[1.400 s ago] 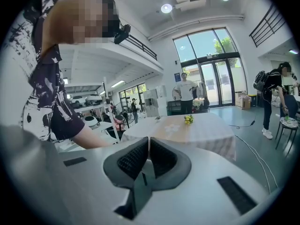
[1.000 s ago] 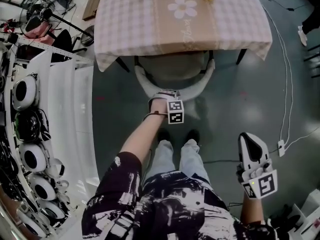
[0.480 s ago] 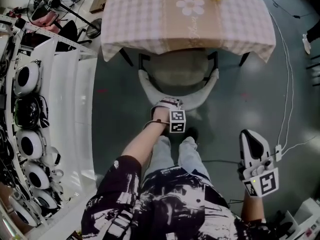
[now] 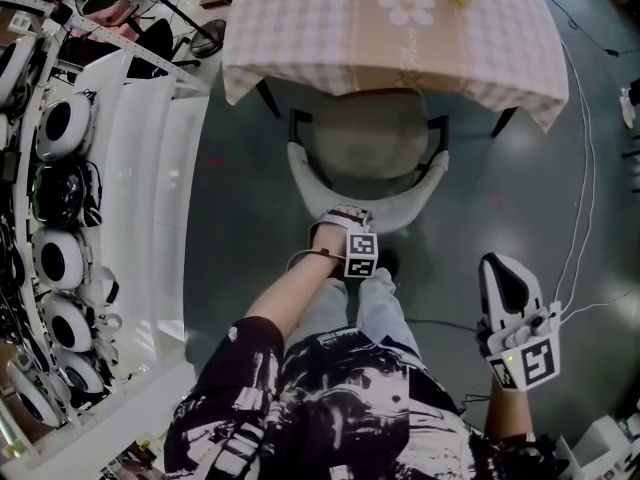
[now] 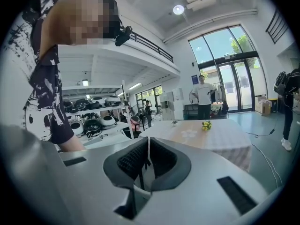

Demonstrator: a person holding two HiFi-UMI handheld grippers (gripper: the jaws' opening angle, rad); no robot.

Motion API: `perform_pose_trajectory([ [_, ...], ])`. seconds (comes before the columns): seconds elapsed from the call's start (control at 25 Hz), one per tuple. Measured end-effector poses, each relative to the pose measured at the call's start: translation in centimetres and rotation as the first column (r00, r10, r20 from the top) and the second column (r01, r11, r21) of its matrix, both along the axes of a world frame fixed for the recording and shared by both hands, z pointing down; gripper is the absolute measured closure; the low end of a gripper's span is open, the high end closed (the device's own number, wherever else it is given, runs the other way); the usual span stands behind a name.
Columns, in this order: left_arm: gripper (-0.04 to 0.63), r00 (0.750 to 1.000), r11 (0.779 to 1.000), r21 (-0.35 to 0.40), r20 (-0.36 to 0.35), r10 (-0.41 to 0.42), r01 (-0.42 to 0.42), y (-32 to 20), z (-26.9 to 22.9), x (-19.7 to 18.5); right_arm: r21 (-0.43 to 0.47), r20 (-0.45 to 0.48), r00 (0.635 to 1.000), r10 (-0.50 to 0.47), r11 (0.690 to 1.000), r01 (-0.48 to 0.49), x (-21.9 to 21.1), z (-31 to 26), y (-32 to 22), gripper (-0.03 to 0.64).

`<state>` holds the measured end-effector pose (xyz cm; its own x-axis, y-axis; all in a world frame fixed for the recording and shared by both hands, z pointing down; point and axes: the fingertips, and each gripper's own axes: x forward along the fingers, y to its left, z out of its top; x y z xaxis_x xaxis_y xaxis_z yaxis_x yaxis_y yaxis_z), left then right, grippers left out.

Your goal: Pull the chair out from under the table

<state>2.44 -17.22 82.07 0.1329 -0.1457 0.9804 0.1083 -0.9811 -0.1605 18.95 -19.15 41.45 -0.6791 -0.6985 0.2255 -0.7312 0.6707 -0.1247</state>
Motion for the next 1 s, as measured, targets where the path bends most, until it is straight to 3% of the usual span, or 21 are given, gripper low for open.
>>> perform_pose_trajectory([
  [0.52,0.439,0.999,0.999,-0.006,0.0,0.047,-0.047,6.6,0.4,-2.0,0.009,-0.009,1.0,0.014,1.0,-0.013,-6.0,-0.5,4.3,0.604],
  [1.0,0.439,0.999,0.999,-0.012,-0.002,0.051,-0.051,12.7,0.8,-2.6,-0.001,-0.013,0.991,0.135,0.991,-0.135,-9.4,-0.6,12.9,0.604],
])
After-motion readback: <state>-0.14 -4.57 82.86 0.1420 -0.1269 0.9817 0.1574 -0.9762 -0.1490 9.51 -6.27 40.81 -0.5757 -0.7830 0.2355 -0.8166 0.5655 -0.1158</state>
